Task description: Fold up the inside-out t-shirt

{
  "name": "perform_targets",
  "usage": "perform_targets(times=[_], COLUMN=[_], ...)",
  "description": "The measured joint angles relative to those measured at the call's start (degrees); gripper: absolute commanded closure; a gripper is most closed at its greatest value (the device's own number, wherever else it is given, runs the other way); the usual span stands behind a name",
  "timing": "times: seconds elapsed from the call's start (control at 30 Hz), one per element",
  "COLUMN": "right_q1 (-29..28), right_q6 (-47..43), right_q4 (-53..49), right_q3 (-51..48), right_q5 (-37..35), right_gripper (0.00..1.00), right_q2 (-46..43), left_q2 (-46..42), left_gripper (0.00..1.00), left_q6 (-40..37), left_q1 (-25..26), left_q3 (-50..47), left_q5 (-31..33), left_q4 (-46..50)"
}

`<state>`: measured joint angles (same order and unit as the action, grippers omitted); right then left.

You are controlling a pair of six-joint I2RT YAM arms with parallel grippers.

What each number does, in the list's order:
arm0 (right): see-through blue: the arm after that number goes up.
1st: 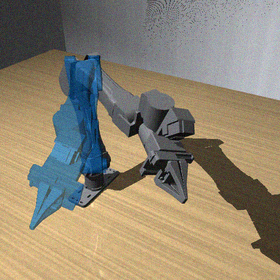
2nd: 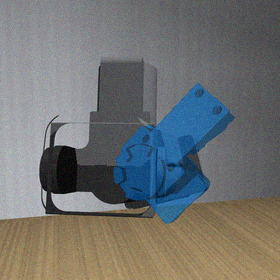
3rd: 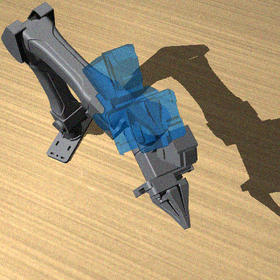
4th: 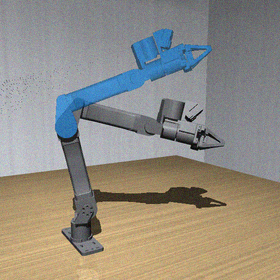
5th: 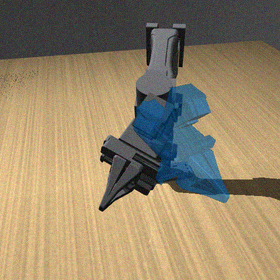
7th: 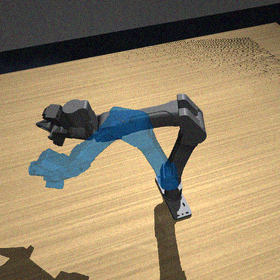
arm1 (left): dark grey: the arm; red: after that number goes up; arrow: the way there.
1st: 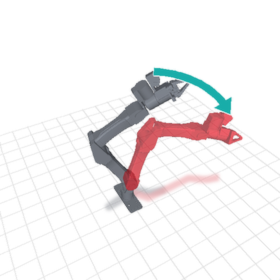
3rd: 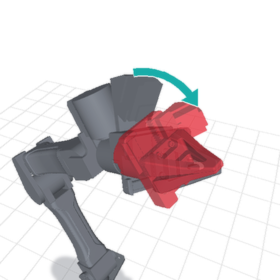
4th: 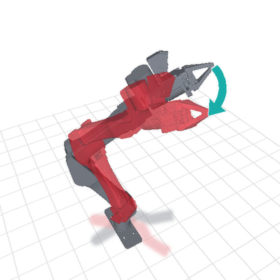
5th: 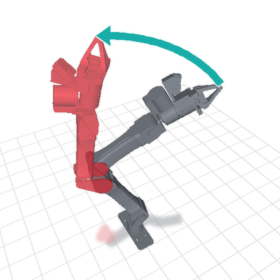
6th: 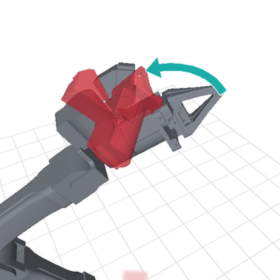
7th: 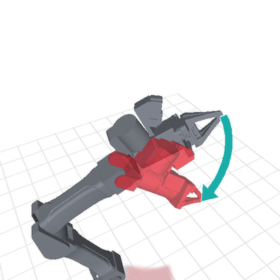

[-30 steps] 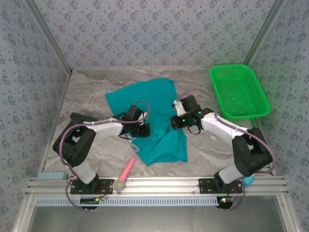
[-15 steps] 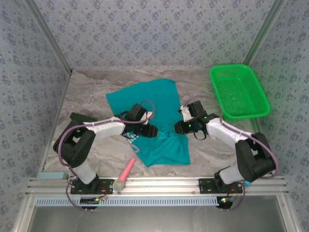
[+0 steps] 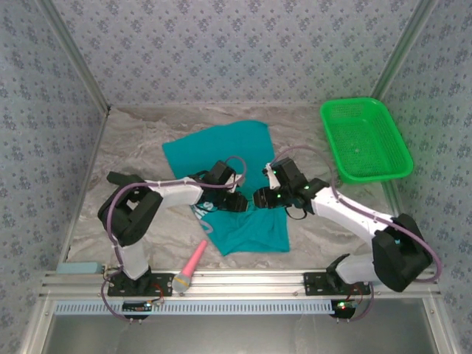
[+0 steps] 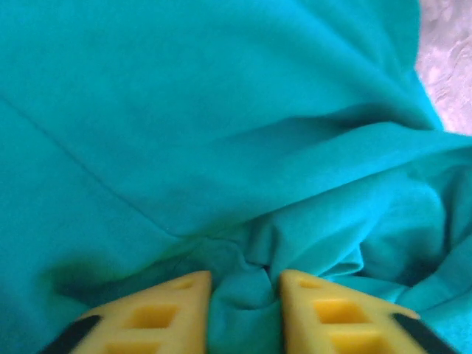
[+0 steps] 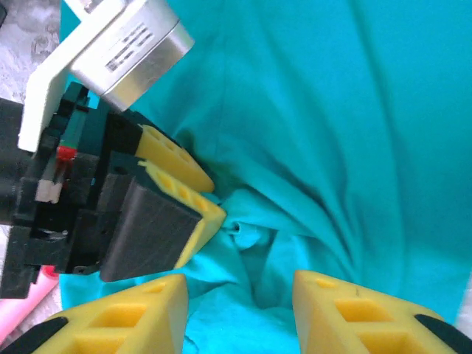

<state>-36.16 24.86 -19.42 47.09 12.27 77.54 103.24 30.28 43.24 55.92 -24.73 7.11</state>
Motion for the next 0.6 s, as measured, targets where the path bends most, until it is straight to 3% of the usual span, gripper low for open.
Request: perform_targets(times=[0.1, 0.2, 0.3, 0.4, 0.6], right_q1=[-0.63, -0.63, -0.76, -1.05, -0.59], right_q6=[3.28, 5.22, 5.57, 4.39, 0.11], right_q4=[0.15, 0.31, 0.37, 0.96, 4.35], right_q3=[-0.02, -0.85, -2.69, -6.34, -12.81], right_q5=[-1.97, -2.93, -3.65, -4.04, -3.06], right_gripper=[0.63, 0.87, 0.98, 0.96, 0.68], right_q2=[4.42, 6.84, 6.75, 4.61, 0.46], left_q2=[-0.42, -1.70, -3.21, -4.70, -7.13], left_gripper=[0.90, 0.97, 1.00, 1.00, 1.00], left_q6=[0.39, 0.61, 1.51, 3.48, 6.05], left_q1=[0.00, -0.11, -0.63, -1.66, -2.27], left_q3=[-1.51, -3.54, -6.14, -9.25, -11.37], left_q5=[-0.28, -0.68, -2.08, -5.16, -11.61], left_q4=[-1.70, -3.82, -7.65, -13.25, -22.12])
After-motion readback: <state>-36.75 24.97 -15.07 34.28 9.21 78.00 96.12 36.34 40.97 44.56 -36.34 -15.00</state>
